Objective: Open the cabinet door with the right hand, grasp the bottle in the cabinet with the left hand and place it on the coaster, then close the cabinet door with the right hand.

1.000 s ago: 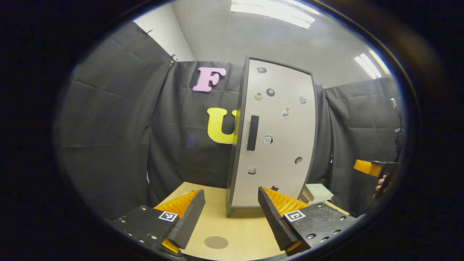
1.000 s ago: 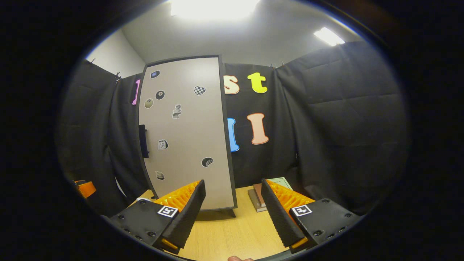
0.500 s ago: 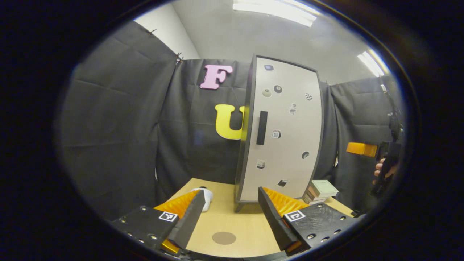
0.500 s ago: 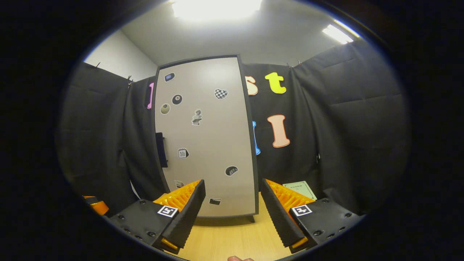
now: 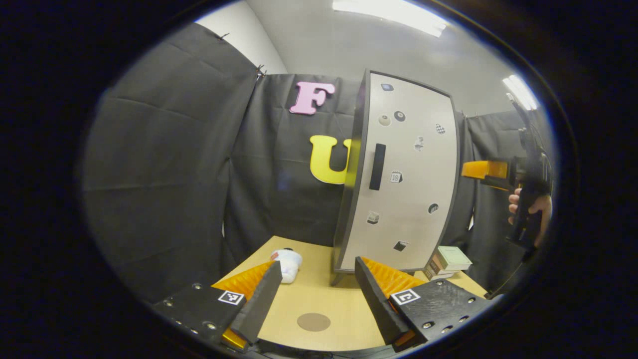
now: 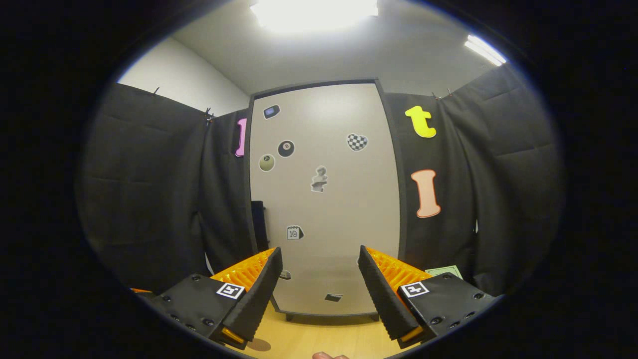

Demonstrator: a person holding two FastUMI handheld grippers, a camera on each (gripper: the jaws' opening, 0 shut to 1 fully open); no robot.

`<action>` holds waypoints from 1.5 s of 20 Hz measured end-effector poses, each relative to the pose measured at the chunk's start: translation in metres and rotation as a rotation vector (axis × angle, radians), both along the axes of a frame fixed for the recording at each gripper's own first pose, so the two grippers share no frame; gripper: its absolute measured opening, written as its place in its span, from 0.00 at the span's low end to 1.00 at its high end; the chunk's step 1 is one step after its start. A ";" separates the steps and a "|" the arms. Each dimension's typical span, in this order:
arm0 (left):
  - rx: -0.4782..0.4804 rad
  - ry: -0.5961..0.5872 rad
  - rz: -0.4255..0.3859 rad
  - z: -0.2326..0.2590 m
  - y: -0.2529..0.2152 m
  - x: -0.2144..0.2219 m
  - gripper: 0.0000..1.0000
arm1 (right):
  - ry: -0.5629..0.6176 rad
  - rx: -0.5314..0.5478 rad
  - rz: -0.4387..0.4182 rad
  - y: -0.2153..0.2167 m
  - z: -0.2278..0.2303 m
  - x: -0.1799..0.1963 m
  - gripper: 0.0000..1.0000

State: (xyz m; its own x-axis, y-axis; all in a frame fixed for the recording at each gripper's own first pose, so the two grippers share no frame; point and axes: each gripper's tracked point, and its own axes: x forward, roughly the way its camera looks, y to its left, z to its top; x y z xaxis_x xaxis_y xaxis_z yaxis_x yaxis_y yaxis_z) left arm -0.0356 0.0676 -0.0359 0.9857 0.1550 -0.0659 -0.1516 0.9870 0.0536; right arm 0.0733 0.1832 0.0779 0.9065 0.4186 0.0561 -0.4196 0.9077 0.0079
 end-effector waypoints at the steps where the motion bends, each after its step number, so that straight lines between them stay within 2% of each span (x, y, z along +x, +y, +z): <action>1: -0.003 0.001 0.005 0.000 0.003 0.001 0.90 | -0.014 0.008 0.010 0.008 0.007 0.004 0.98; 6: 0.000 0.007 0.044 -0.004 0.028 0.002 0.91 | -0.018 0.038 0.063 0.062 0.024 0.028 0.98; 11: 0.003 0.002 0.077 -0.001 0.053 0.001 0.91 | 0.006 0.018 0.080 0.112 0.016 0.054 0.98; 14: -0.002 0.011 0.109 -0.006 0.069 0.000 0.91 | 0.002 0.051 0.100 0.137 0.019 0.064 0.98; 15: -0.007 0.011 0.120 -0.006 0.075 0.000 0.89 | -0.005 0.049 0.097 0.143 0.019 0.067 0.97; 17: -0.018 0.011 0.141 -0.006 0.087 0.001 0.92 | -0.005 0.030 0.078 0.154 0.016 0.080 0.97; 22: -0.024 0.009 0.174 -0.008 0.104 0.008 0.92 | 0.074 0.015 0.030 0.175 -0.005 0.113 0.98; 29: -0.016 0.045 0.194 -0.021 0.117 0.017 0.91 | 0.069 -0.058 -0.049 0.190 -0.024 0.143 0.98; 30: -0.018 0.050 0.197 -0.021 0.120 0.017 0.91 | 0.067 -0.059 -0.048 0.194 -0.024 0.144 0.92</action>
